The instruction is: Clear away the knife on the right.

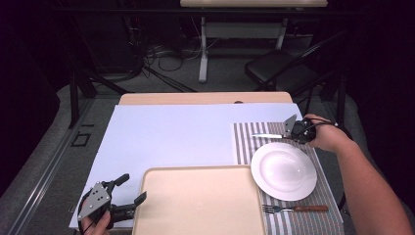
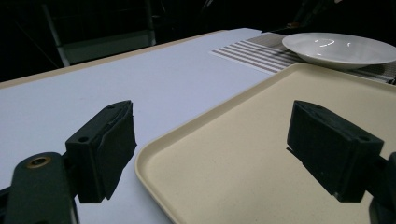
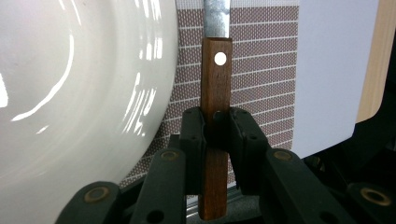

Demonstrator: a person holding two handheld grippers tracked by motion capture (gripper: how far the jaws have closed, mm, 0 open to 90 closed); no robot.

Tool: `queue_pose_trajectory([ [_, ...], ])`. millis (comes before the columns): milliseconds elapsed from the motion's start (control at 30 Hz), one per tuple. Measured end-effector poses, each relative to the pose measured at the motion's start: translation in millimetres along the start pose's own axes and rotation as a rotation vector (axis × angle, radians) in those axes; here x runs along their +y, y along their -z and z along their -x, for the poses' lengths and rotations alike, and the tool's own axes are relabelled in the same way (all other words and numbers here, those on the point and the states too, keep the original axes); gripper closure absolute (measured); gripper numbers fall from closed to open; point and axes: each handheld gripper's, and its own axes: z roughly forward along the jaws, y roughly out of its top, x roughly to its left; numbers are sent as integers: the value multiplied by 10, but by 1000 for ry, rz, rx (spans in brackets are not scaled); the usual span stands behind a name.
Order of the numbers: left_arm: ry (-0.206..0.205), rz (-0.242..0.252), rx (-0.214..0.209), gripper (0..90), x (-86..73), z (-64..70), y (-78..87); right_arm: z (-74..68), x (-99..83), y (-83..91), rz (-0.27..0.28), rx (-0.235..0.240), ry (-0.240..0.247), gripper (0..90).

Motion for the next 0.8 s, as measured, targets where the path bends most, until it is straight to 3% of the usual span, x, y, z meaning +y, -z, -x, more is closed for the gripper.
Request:
queue_pose_trajectory([
  [100, 0, 1, -4, 157, 2, 4, -1, -22, 26, 118, -61, 14, 8, 763],
  [133, 0, 1, -5, 157, 2, 6, -2, -58, 1, 82, 26, -20, -9, 764],
  [167, 1, 2, -7, 157, 4, 8, -3, -70, 1, 97, 44, -29, -8, 764],
  [200, 0, 3, -4, 157, 4, 10, -4, -75, 16, 156, 3, -14, -6, 763],
  [267, 2, 4, -6, 157, 3, 13, -5, -112, 23, 205, 19, -20, -25, 764],
  [333, 4, 4, -11, 157, 2, 11, -4, -154, 55, 301, -11, 1, -45, 764],
  [400, 7, 6, -12, 157, 0, 9, -4, -201, 62, 335, 26, -16, -61, 763],
  [500, 7, 8, -14, 157, 2, 8, -8, -238, 74, 406, 17, -8, -90, 763],
  [533, 0, 5, -20, 158, 5, 8, -8, -248, 70, 412, 49, -20, -86, 764],
  [667, -10, 2, -30, 158, 11, 22, -18, -337, 74, 487, 60, -23, -153, 764],
  [700, -8, 3, -32, 157, 11, 23, -19, -356, 77, 521, 37, -14, -182, 763],
  [800, 0, 8, -39, 157, 8, 15, -20, -394, 52, 542, 70, -13, -271, 764],
])
